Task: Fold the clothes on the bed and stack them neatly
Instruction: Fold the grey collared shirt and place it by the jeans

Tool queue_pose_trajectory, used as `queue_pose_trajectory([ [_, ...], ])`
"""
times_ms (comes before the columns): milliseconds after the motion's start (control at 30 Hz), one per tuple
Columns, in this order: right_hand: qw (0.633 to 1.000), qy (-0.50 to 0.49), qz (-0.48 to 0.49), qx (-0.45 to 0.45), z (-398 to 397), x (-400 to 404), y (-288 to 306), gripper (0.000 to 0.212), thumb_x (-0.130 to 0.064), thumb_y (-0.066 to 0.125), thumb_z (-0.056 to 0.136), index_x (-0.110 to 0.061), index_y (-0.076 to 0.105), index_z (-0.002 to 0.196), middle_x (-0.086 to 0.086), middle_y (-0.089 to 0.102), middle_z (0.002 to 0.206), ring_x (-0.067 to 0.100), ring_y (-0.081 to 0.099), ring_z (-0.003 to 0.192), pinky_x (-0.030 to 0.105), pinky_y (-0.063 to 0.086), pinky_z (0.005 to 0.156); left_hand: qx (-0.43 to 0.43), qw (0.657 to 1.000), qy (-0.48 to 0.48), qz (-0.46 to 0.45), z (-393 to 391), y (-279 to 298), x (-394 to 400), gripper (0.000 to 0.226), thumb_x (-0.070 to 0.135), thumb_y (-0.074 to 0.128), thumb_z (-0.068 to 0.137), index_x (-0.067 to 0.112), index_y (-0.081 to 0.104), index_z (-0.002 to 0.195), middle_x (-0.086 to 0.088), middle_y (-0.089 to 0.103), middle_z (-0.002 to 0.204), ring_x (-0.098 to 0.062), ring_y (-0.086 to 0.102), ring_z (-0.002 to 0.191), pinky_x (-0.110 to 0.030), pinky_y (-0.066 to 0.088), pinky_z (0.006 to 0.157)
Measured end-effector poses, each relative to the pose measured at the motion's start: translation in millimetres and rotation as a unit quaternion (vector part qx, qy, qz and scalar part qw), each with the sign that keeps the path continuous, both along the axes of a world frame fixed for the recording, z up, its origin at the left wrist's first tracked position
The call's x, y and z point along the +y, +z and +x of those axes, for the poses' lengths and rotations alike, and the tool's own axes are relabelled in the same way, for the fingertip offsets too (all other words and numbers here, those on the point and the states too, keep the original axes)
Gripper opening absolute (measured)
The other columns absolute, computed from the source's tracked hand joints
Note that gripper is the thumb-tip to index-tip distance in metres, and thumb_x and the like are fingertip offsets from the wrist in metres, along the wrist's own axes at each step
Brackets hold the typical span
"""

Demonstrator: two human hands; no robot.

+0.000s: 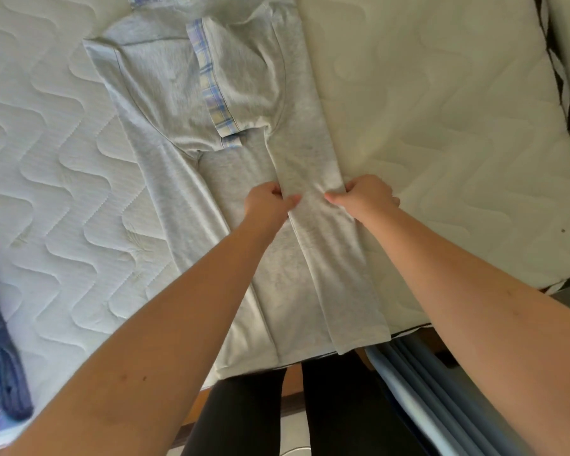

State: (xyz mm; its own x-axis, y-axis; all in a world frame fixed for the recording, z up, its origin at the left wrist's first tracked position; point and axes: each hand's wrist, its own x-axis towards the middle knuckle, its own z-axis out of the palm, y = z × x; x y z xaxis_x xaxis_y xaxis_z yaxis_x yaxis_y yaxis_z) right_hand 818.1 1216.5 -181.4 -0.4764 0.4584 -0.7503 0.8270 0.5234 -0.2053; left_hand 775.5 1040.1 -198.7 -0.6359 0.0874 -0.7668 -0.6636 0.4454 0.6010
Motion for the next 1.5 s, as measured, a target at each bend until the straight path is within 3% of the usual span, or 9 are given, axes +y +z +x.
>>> queue_pose_trajectory([
  [200,0.993,0.04,-0.095,0.053,52,3,7,0.028,-0.047,0.078,0.077,-0.024,0.062,0.077,-0.006,0.065,0.076,0.015,0.061,0.072,0.027,0.041,0.058,-0.034,0.989,0.141,0.032,41,4,-5,0.024,0.033,0.059,0.098,0.01,0.064,0.101,-0.008,0.074,0.097,-0.021,0.074,0.085,-0.035,0.062,0.075],
  [433,0.985,0.014,-0.171,0.026,119,-1,5,0.029,-0.037,0.075,0.084,-0.022,0.066,0.107,-0.004,0.067,0.093,0.011,0.061,0.076,0.025,0.046,0.066,-0.145,0.985,-0.047,0.085,106,17,-2,0.032,0.018,0.079,0.083,0.019,0.065,0.112,0.0,0.073,0.108,-0.013,0.072,0.09,-0.025,0.059,0.066],
  [600,0.995,0.009,-0.083,0.061,161,-8,0,0.027,-0.045,0.068,0.087,-0.02,0.056,0.084,-0.003,0.062,0.081,0.015,0.056,0.071,0.031,0.038,0.059,-0.043,0.997,0.032,-0.047,157,10,-10,0.02,0.034,0.062,0.094,0.016,0.069,0.1,-0.003,0.073,0.093,-0.024,0.072,0.083,-0.043,0.061,0.077],
  [733,0.991,0.06,-0.103,0.06,195,-18,-3,0.031,-0.051,0.066,0.086,-0.023,0.058,0.098,-0.01,0.059,0.084,0.011,0.054,0.074,0.026,0.038,0.056,-0.025,0.996,0.043,-0.076,187,10,-19,0.026,0.052,0.065,0.086,0.027,0.062,0.093,0.006,0.072,0.086,-0.015,0.071,0.078,-0.04,0.061,0.076],
  [900,0.993,0.01,-0.099,0.062,222,-24,0,0.038,-0.044,0.062,0.092,-0.012,0.06,0.112,-0.004,0.056,0.092,0.021,0.056,0.09,0.029,0.037,0.068,-0.059,0.994,-0.023,-0.084,231,6,-24,0.012,0.032,0.071,0.086,0.023,0.063,0.089,0.0,0.071,0.088,-0.019,0.071,0.081,-0.044,0.061,0.078],
  [1133,0.988,-0.02,-0.146,0.05,246,-27,3,0.047,-0.035,0.069,0.09,-0.009,0.054,0.127,0.009,0.063,0.122,0.029,0.058,0.113,0.03,0.04,0.082,-0.003,0.984,-0.063,-0.167,252,18,-39,0.019,0.043,0.052,0.094,0.031,0.057,0.081,0.008,0.068,0.076,-0.011,0.067,0.07,-0.031,0.056,0.063],
  [1300,0.982,-0.069,-0.162,0.064,253,-32,5,0.044,-0.033,0.07,0.089,-0.01,0.056,0.124,0.005,0.063,0.116,0.023,0.059,0.105,0.036,0.048,0.086,0.081,0.982,-0.019,-0.17,243,32,-79,0.017,0.04,0.054,0.096,0.033,0.056,0.081,0.011,0.065,0.077,-0.003,0.062,0.069,-0.019,0.042,0.055],
  [1400,0.957,-0.154,-0.238,0.067,261,-35,4,0.044,-0.03,0.069,0.09,-0.013,0.056,0.128,0.004,0.064,0.12,0.019,0.062,0.103,0.039,0.054,0.091,0.16,0.959,0.043,-0.231,235,35,-126,0.009,0.039,0.059,0.094,0.031,0.055,0.092,0.009,0.061,0.089,-0.008,0.059,0.079,-0.024,0.044,0.065],
  [1500,0.944,-0.189,-0.262,0.071,267,-37,3,0.045,-0.032,0.068,0.09,-0.016,0.058,0.131,-0.006,0.067,0.11,0.01,0.062,0.097,0.028,0.053,0.085,0.114,0.944,0.096,-0.295,236,25,-169,0.041,0.041,0.066,0.089,0.018,0.051,0.119,-0.003,0.053,0.115,-0.022,0.053,0.103,-0.039,0.046,0.088],
])
